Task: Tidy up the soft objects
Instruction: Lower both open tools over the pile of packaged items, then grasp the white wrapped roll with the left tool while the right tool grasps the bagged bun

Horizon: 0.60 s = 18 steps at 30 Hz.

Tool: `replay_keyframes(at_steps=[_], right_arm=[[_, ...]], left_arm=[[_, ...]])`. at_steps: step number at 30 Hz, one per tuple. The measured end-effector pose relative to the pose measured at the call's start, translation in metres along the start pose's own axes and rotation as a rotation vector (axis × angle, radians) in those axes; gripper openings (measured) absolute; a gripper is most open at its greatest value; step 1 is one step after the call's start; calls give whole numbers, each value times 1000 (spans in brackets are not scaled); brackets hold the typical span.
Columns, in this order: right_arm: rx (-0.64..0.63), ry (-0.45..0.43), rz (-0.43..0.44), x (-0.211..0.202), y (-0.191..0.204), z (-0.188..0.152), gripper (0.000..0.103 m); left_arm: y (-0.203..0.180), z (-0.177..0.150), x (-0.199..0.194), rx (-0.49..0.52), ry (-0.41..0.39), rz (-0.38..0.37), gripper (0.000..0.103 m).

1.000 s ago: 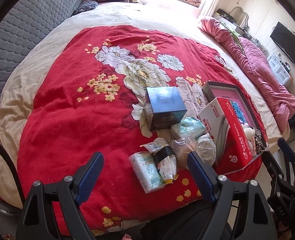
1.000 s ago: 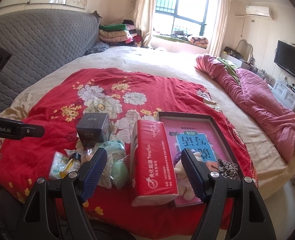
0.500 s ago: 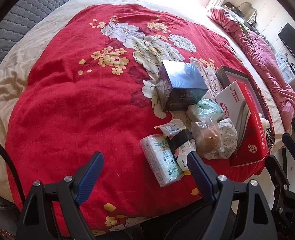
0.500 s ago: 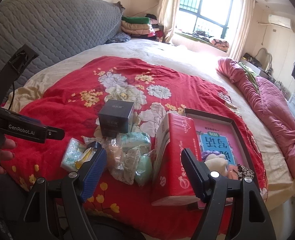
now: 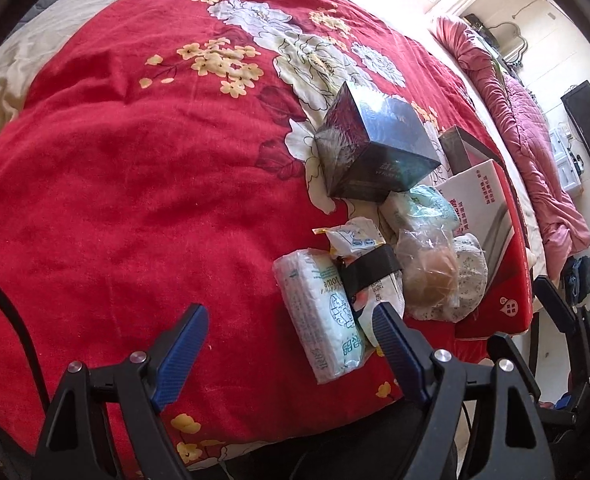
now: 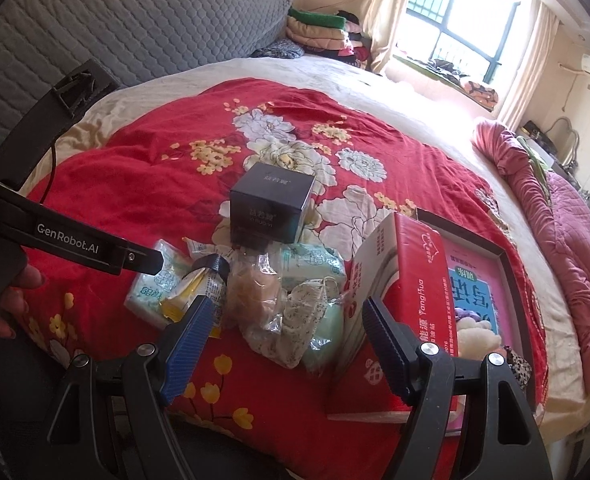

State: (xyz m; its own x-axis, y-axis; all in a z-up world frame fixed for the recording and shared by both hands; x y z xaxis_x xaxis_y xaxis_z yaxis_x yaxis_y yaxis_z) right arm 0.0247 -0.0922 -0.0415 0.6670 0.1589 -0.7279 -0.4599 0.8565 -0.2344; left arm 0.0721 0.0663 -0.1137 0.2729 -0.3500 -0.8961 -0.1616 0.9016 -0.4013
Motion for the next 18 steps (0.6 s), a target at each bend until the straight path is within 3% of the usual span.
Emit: replay_keyframes(at_steps=[13,18], right_arm=[[-127,55,37,35,17,5,78],[-204,89,40,54,25,9,78]], left_arm=[[1,4,25,-88,53,-147,51],[0,7,30,-97,57,-166,47]])
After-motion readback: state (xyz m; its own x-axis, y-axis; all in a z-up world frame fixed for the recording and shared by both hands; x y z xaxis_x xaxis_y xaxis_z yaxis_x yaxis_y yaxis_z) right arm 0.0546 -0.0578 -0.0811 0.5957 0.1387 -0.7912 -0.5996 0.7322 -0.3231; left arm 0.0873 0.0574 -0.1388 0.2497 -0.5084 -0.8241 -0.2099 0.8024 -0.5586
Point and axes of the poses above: each gripper's, at about its wrist camera, not at the fingertips, and x roughly the way its jaws point, y to its left, z to its top, the point moved 4 cm from there along x, roughly the way its jaws point, and after that the axes turned 7 degrees about -x, right-handed, at the moved point
